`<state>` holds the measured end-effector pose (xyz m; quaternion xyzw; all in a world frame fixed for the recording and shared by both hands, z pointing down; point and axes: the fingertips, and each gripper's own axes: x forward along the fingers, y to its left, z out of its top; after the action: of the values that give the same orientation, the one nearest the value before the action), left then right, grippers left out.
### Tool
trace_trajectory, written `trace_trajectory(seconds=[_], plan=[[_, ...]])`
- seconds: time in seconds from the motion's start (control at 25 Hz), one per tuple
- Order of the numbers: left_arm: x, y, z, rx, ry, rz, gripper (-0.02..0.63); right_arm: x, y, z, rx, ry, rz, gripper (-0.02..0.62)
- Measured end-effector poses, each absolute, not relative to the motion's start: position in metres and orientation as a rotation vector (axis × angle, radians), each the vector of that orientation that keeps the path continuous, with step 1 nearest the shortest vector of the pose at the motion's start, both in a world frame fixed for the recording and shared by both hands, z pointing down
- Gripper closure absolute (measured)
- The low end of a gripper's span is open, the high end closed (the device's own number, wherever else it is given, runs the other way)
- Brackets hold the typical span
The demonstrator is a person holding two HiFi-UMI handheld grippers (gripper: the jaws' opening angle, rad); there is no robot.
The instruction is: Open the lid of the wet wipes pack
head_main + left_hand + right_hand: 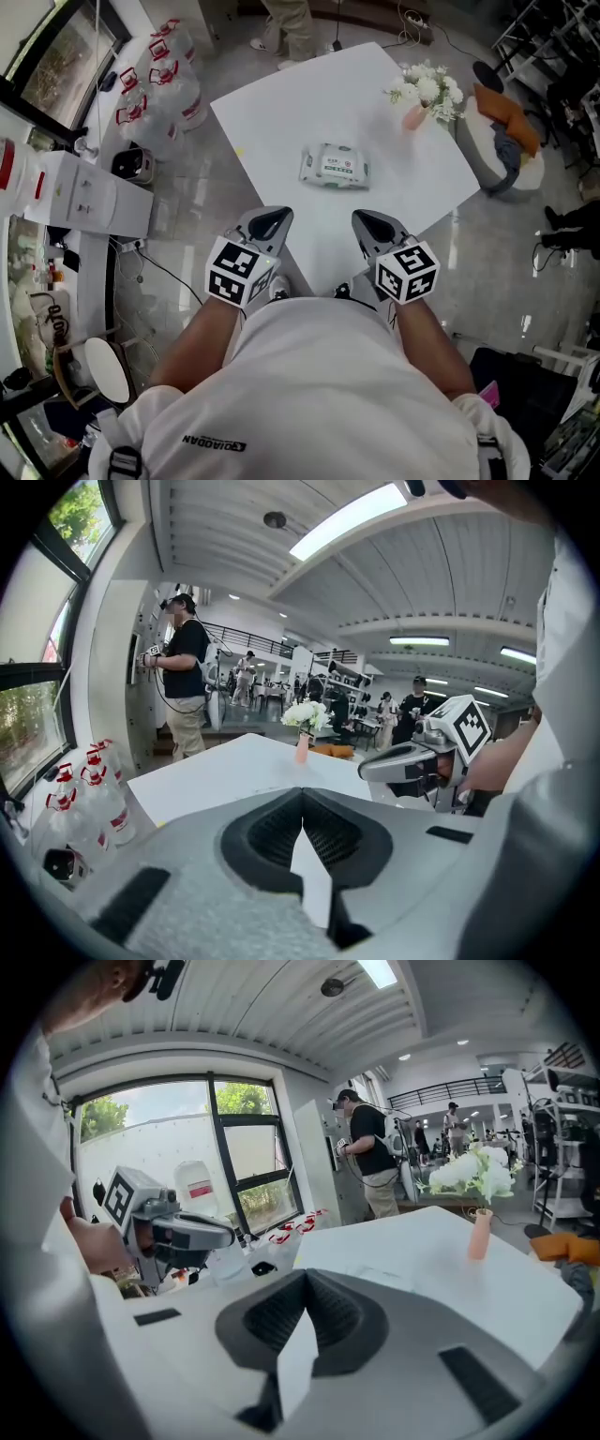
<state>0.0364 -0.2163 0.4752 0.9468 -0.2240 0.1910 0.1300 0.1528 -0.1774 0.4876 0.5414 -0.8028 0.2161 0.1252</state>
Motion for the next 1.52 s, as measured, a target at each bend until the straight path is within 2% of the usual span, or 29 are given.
trace_trajectory(seconds=[1.16, 1.36, 1.52], plan=[[0.062, -0.21, 0.476, 2.698, -0.791, 0.618, 0.597, 0.167, -0.193, 0.496, 1.409, -2.45, 0.557, 0.588], [0.06, -0.21, 0.477, 2.697, -0.795, 0.62, 0.598, 0.168, -0.193, 0.497, 1.408, -2.454, 0.547, 0.572], [0.059, -0.211, 0.48, 2.689, -0.8, 0.626, 0.598, 0.167, -0.193, 0.498, 1.385, -2.455, 0.515, 0.532]])
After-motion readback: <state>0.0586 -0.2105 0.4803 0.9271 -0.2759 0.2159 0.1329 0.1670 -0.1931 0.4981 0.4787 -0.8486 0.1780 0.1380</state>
